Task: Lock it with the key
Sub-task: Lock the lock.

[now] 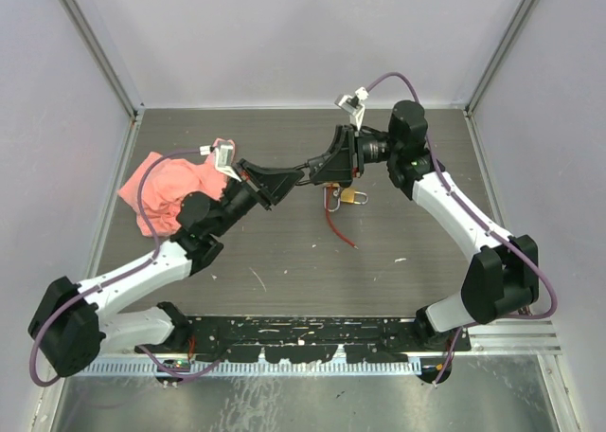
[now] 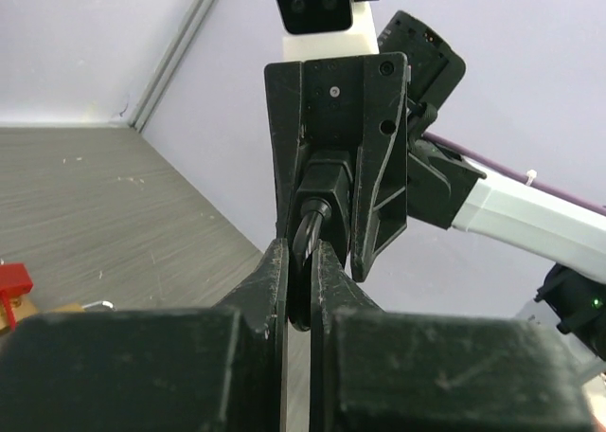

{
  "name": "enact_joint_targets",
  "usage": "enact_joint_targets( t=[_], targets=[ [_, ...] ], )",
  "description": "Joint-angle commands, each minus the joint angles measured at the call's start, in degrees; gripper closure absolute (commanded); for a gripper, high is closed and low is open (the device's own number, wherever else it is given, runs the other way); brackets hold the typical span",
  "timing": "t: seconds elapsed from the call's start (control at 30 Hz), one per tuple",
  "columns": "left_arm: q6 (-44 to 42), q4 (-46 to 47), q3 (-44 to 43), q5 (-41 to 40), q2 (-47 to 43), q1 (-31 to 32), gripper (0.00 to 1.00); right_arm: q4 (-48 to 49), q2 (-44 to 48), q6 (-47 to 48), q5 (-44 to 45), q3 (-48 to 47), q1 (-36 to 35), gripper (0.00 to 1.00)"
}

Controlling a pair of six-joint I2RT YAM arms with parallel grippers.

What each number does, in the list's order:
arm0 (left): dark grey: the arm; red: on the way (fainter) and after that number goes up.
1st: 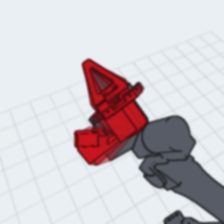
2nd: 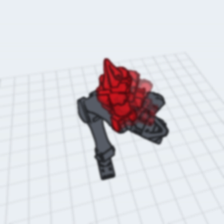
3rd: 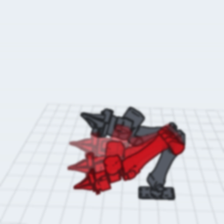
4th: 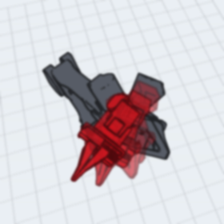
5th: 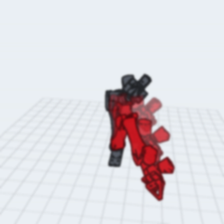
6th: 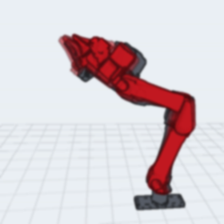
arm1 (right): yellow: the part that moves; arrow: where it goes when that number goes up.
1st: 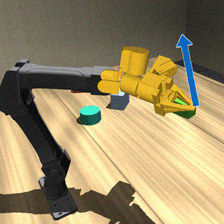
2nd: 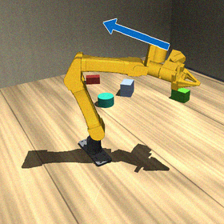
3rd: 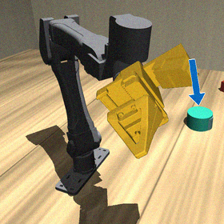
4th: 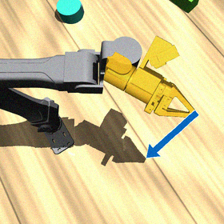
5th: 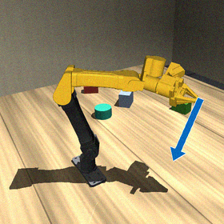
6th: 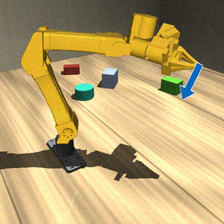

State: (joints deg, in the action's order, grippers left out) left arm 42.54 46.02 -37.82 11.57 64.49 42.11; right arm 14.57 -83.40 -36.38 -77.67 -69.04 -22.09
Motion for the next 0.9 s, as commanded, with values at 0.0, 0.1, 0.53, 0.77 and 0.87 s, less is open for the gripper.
enact_joint_targets(
  t=[0.0, 0.1, 0.53, 0.77, 0.87],
  targets=[
    [2.4, 6.8, -3.3, 9.8, 8.7, 11.3, 1.0, 8.1, -1.4, -4.9, 2.5, -0.6, -9.3, 0.99],
    [2.0, 10.7, -2.0, 7.8, 10.6, 14.2, 1.0, 19.5, -1.5, -12.9, 2.7, 2.2, -8.5, 0.99],
    [6.5, 30.1, -3.5, 4.5, 25.5, 20.1, 1.0, 23.2, -1.9, -16.6, 2.0, 2.7, -10.9, 0.99],
    [6.7, 29.4, -6.6, 5.1, 28.6, 21.4, 1.0, 22.7, -2.0, -16.0, 2.2, 3.5, -10.4, 0.99],
    [9.9, 35.7, -7.5, 5.0, 33.5, 22.3, 1.0, 25.1, -1.9, -18.1, 2.3, 3.5, -10.1, 0.99]
  ],
)
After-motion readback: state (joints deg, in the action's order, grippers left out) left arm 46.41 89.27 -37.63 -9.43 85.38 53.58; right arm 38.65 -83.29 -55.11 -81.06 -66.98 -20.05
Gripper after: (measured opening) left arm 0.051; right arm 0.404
